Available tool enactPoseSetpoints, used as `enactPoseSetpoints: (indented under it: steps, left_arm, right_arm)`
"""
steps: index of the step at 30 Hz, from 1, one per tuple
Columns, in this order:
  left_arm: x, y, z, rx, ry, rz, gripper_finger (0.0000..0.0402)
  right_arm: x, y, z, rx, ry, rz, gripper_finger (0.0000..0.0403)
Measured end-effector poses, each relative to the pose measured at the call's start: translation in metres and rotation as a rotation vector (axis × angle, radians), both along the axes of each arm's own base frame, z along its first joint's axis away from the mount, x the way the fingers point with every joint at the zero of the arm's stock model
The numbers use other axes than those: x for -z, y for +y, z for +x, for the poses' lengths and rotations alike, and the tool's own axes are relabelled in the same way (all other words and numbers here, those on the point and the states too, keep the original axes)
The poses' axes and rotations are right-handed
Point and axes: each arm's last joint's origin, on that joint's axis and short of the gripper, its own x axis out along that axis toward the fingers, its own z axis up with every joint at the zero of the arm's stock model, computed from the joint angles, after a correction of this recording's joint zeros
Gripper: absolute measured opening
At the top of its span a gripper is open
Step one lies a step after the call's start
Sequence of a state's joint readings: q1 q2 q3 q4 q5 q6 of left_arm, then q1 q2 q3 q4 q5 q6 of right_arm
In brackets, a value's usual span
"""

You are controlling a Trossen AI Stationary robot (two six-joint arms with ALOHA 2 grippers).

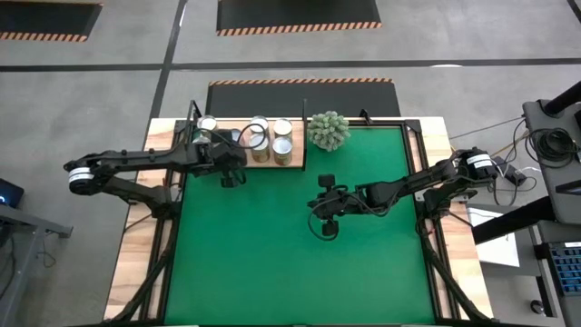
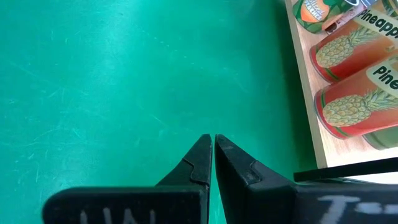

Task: Pick and place cans onto a shelf
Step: Put the canned sliced peaches on the shelf

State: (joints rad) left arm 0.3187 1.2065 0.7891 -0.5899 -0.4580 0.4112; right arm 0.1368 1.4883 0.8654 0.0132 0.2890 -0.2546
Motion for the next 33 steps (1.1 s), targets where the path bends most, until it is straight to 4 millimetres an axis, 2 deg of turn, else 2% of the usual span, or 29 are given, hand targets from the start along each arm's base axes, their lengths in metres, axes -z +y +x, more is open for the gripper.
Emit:
enactPoseSetpoints:
  steps: [12,26,33]
  left_arm:
    - [0.013,0.002,0.002,-0.072,-0.015,-0.029,0.0]
    - [0.003,0.001,-0.003,-0.015,-0.002,0.002,0.0]
    - [0.002,-0.001,-0.007,-0.003,-0.015,-0.057,0.0]
  right_arm:
    - [0.0,0.0,0.0,0.0,0.0,0.0,0.0009]
    - [0.0,0.0,0.0,0.0,0.0,0.0,0.0009]
    - [0.0,0.0,0.0,0.0,0.001,0.0,0.0009]
